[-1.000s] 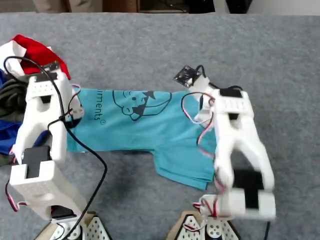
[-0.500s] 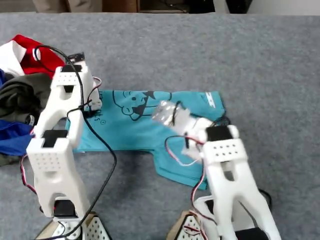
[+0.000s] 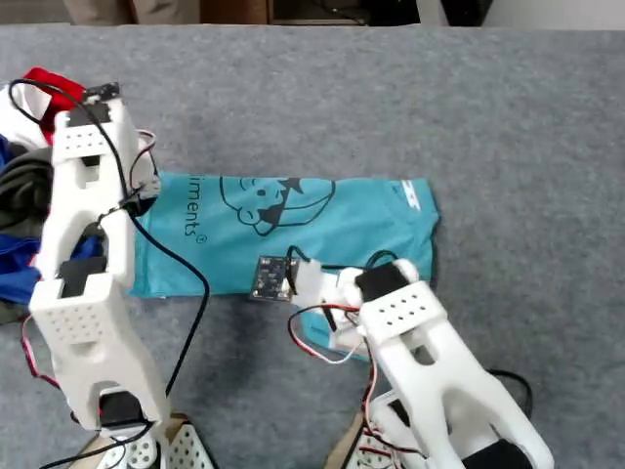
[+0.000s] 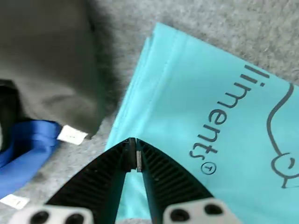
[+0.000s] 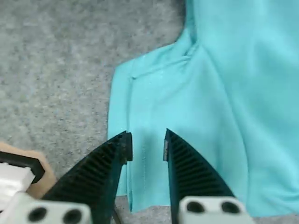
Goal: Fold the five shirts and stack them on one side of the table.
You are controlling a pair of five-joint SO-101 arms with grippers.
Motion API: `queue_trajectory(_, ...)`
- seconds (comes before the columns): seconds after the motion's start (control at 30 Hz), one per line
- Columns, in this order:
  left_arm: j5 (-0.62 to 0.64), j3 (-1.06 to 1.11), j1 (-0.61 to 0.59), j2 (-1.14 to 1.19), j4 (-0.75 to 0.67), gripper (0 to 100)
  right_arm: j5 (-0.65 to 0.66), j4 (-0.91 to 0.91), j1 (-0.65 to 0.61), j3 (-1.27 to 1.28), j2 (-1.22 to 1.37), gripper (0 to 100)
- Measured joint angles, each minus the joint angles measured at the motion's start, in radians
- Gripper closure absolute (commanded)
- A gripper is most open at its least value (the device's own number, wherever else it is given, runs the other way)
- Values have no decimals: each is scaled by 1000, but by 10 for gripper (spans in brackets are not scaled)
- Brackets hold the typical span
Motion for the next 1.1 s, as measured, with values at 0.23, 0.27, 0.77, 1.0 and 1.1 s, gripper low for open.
queue_trajectory(0.23, -8, 127, -20, -40, -52, 981, 0, -34, -2, 29, 0, 860)
queue_trajectory(0.27, -8, 143, -20, -46, -58, 981, 0, -51, -2, 46, 0, 860)
queue_trajectory(0.77, -8, 181, -20, -124, -69, 981, 0, -213, -40, 175, 2, 924)
queue_trajectory(1.0, -8, 181, -20, -124, -69, 981, 0, -256, -40, 158, 69, 979)
queue_trajectory(1.1, -8, 181, -20, -124, -69, 981, 0, -258, -40, 144, 89, 979)
